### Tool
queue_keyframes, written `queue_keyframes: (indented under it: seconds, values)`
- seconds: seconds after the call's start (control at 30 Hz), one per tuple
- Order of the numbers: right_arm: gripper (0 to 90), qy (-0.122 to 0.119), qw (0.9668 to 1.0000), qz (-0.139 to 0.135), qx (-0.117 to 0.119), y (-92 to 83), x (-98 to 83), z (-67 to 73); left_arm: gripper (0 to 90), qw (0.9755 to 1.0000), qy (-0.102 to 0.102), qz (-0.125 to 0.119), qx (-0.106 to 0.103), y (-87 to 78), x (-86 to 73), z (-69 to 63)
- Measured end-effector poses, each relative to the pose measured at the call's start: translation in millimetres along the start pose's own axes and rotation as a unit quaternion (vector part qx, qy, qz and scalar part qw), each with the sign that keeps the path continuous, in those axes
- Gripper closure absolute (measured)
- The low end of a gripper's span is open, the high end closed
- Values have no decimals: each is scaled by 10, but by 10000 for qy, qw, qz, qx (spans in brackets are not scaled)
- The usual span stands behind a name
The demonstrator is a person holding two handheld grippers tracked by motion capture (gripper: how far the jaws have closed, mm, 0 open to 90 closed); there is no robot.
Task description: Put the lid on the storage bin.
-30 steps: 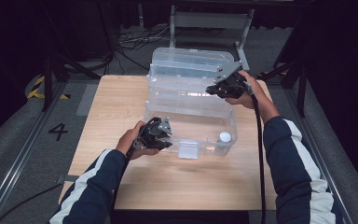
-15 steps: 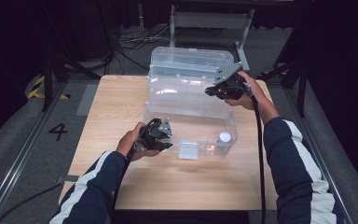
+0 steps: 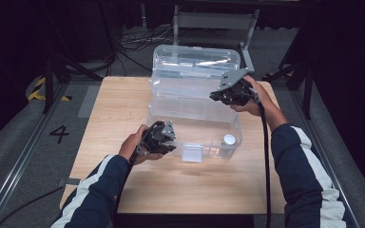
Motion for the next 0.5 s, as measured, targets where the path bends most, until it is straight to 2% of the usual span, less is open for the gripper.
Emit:
queue_keyframes:
  seconds: [0.2,0.5]
  values:
    - [866,31,10000,-63,64,-25,-30,34,696,10000,9,-6,13,1,0,-1]
    - [855,41,9999,-90,-16,-41,-48,85,691,10000,25,-8,39,1,0,-4]
Point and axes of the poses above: each handheld gripper's, and its own axes: y roughly forward along the jaws, x roughly out of its top, z roughly to its left, the point moved 2 cm from there along y, roughly forward along the jaws, and after that the axes turned 15 degrees about y, right-handed, at the moved point
